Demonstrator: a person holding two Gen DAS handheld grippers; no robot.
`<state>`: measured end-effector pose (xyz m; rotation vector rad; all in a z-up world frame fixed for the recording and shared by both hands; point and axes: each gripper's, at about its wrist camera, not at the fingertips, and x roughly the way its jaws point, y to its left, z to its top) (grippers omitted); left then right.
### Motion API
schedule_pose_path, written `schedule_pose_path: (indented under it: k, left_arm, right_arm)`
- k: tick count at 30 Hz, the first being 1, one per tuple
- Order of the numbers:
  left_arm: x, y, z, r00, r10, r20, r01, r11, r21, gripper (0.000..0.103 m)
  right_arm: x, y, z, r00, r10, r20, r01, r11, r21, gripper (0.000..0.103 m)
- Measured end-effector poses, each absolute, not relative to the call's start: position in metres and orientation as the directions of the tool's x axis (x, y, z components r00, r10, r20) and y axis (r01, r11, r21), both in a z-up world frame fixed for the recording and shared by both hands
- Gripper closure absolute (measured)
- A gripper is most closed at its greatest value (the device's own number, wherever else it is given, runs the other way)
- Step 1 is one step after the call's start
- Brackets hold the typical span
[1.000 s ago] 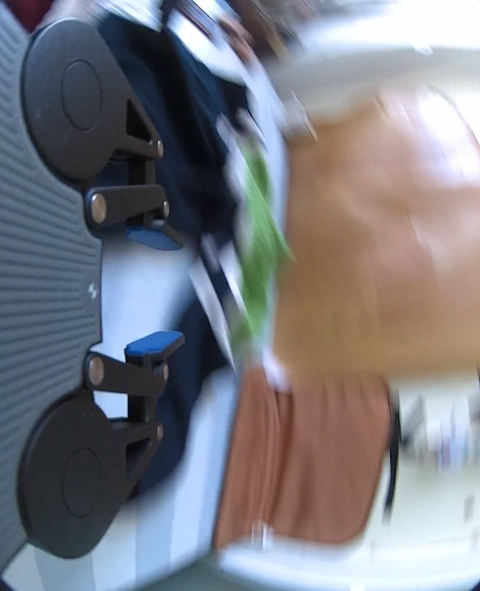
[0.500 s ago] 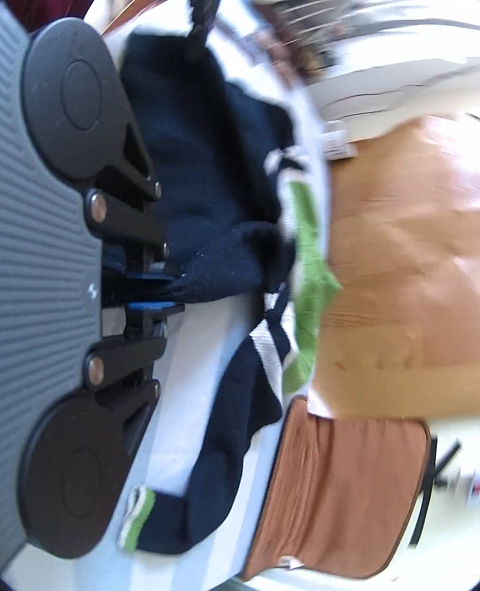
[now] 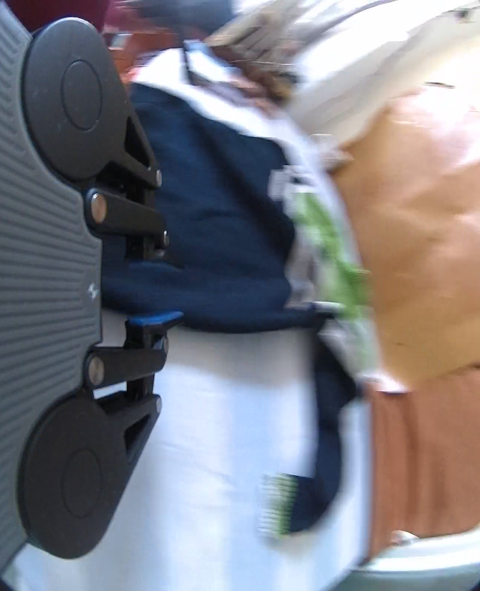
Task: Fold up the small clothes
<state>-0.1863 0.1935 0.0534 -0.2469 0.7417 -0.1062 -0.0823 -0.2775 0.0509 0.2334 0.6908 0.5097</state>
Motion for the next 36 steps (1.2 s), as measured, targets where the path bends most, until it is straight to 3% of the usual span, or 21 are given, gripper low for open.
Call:
schedule_pose_path:
  k: [4,7,10,14,17,20,22,25,28,36]
  left_arm:
    - [-0.188,0.214,0.077,0.808,-0.114,-0.578,-0.049,0.965,-0.259,0.076]
    - [-0.176,0.219,0.081,0.824,-0.085,-0.561,-0.08,0.961,-0.264,0.068]
    - [-0.152,0.226,0.074,0.824,-0.073,-0.561,-0.116,0.949,-0.295,0.06]
    - [-0.107,0.232,0.054,0.807,-0.13,-0.575,-0.148,0.9,-0.411,0.059]
    - [-0.07,0.22,0.04,0.805,-0.129,-0.579,-0.149,0.901,-0.408,0.052]
    - [-0.035,0.209,0.022,0.779,-0.105,-0.618,-0.185,0.903,-0.387,0.05]
    - [-0.02,0.204,0.011,0.765,-0.077,-0.639,-0.213,0.907,-0.364,0.053]
    - [-0.008,0.196,0.007,0.755,-0.056,-0.653,-0.211,0.923,-0.323,0.1]
    - [-0.005,0.192,0.014,0.767,0.012,-0.642,-0.244,0.93,-0.274,0.101]
    - [-0.039,0.211,0.074,0.81,0.414,-0.416,-0.434,0.899,0.049,0.101]
  right_arm:
    - [-0.059,-0.242,0.074,0.672,0.559,-0.485,-0.46,0.829,0.318,0.064]
    - [-0.04,-0.205,0.065,0.616,0.625,-0.479,-0.547,0.778,0.311,0.064]
    - [-0.032,-0.176,0.053,0.589,0.665,-0.458,-0.602,0.74,0.3,0.064]
    - [-0.015,-0.147,0.024,0.569,0.678,-0.465,-0.599,0.73,0.329,0.063]
    - [-0.006,-0.138,0.003,0.566,0.655,-0.501,-0.574,0.749,0.331,0.063]
    - [-0.009,-0.153,-0.001,0.568,0.7,-0.432,-0.594,0.713,0.374,0.063]
    - [-0.006,-0.161,-0.006,0.556,0.729,-0.4,-0.589,0.685,0.43,0.063]
    - [-0.002,-0.167,-0.01,0.537,0.757,-0.372,-0.57,0.651,0.502,0.063]
    - [0.0,-0.169,-0.01,0.526,0.769,-0.362,-0.563,0.635,0.529,0.063]
    - [-0.002,-0.169,-0.011,0.522,0.775,-0.357,-0.558,0.626,0.544,0.063]
